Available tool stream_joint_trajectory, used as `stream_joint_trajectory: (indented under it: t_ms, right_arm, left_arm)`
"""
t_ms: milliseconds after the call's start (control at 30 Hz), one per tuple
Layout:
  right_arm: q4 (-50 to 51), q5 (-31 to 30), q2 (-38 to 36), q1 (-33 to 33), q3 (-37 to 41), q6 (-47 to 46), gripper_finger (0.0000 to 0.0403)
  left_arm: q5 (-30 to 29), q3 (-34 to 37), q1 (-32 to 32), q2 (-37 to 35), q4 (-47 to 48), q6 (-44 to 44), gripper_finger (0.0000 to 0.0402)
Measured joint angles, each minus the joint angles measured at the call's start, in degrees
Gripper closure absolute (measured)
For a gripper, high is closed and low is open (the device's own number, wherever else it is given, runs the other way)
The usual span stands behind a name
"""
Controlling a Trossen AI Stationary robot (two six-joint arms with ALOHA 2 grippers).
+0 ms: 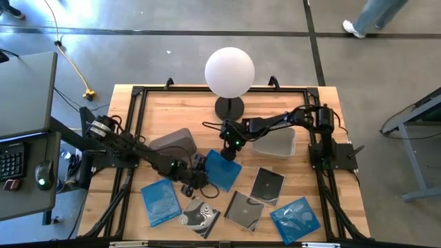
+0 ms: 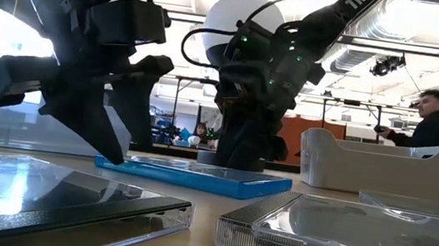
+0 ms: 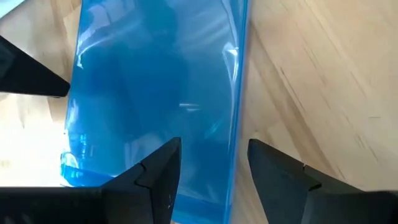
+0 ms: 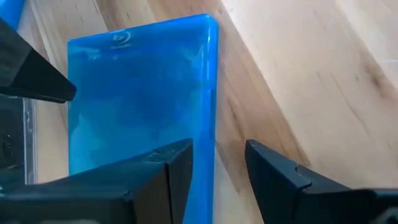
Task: Pick & place jewel cases by type
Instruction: Put the top blue cd case into the black bin
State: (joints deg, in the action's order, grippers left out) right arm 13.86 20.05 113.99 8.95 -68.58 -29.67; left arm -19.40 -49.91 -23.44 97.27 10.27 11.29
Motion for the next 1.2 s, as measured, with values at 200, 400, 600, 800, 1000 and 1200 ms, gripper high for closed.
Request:
stream_joint_trajectory:
  t_ms: [200,400,600,800,1000,1200]
  right_arm:
    - [-0.88,-0.09,0.0,0.02,0.01,0.0,0.0261]
    - [-1.2,0.06,0.0,-0.35,0.01,-0.28,0.0261]
    - [-1.37,4.17,1.03,-1.01,0.06,-0.46,0.0261]
    - [-1.78,3.55,1.28,-1.33,0.02,-0.36,0.0261]
    - [-4.13,3.23,1.44,-1.31,0.04,-0.52,0.0261]
    - [-4.72,3.18,1.47,-1.31,0.05,-0.44,0.0261]
  left_arm:
    - [-1.1,-0.09,-0.21,1.44,0.07,0.03,0.022]
    - [-6.63,-0.33,-0.42,3.94,-1.47,0.85,0.022]
    - [-12.9,-0.05,-0.36,4.14,-3.75,2.72,0.022]
    - [-13.53,-0.04,-0.35,4.15,-3.78,3.93,0.022]
    - [-13.95,-0.04,-0.35,4.15,-3.89,3.97,0.022]
    - [-14.3,-0.04,-0.35,4.13,-4.02,4.0,0.022]
